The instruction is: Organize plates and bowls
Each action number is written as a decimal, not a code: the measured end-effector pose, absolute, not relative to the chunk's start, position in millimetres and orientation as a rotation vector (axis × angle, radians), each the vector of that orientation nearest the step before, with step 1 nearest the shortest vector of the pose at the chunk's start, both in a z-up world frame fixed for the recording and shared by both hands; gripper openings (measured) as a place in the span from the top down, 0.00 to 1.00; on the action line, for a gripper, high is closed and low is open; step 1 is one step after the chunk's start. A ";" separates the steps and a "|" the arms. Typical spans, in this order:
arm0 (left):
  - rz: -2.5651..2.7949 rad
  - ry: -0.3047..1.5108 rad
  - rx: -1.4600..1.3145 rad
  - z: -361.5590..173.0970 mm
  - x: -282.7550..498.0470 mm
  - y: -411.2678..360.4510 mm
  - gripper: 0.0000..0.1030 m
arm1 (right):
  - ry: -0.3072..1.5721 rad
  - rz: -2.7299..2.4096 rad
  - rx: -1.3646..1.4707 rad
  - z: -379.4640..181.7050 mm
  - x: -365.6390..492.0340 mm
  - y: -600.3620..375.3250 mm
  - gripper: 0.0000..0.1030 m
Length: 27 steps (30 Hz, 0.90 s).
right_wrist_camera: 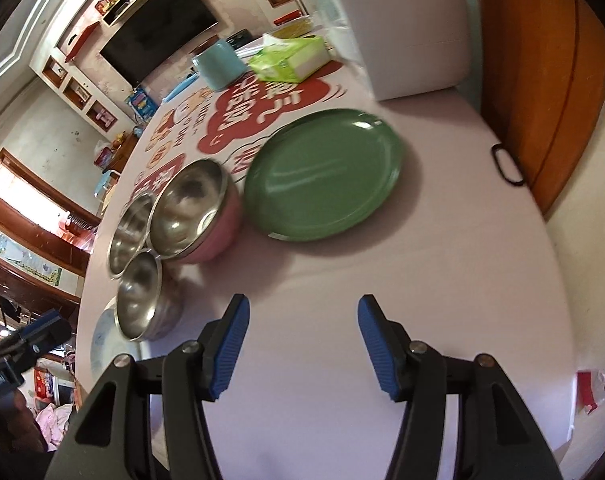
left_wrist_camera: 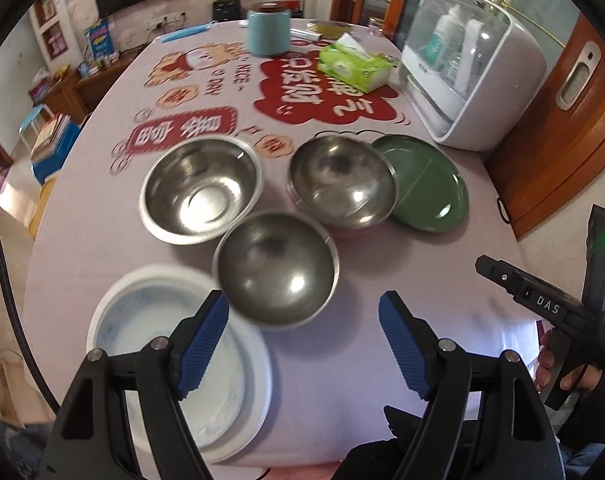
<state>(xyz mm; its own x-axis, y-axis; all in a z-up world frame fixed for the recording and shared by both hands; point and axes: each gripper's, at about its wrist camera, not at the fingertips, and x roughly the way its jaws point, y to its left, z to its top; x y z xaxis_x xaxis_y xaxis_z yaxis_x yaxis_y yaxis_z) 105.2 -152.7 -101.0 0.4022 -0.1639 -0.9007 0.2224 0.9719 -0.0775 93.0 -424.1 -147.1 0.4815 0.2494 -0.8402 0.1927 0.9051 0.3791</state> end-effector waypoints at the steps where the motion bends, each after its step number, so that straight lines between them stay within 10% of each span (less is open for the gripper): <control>1: -0.247 1.130 0.071 -98.6 110.5 -160.3 0.25 | 1.078 0.032 0.458 -148.2 95.3 -430.4 0.45; 27: -0.411 1.185 0.357 -109.1 270.3 -275.8 0.24 | 1.048 0.055 0.530 -177.5 134.8 -484.7 0.45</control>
<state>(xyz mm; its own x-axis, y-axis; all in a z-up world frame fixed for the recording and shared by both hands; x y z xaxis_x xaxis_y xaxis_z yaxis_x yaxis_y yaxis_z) 270.3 -275.8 -109.1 0.3186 -0.1214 -0.9401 0.4873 0.8716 0.0526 134.8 -484.7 -177.5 0.5100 0.2900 -0.8098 0.2043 0.8736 0.4416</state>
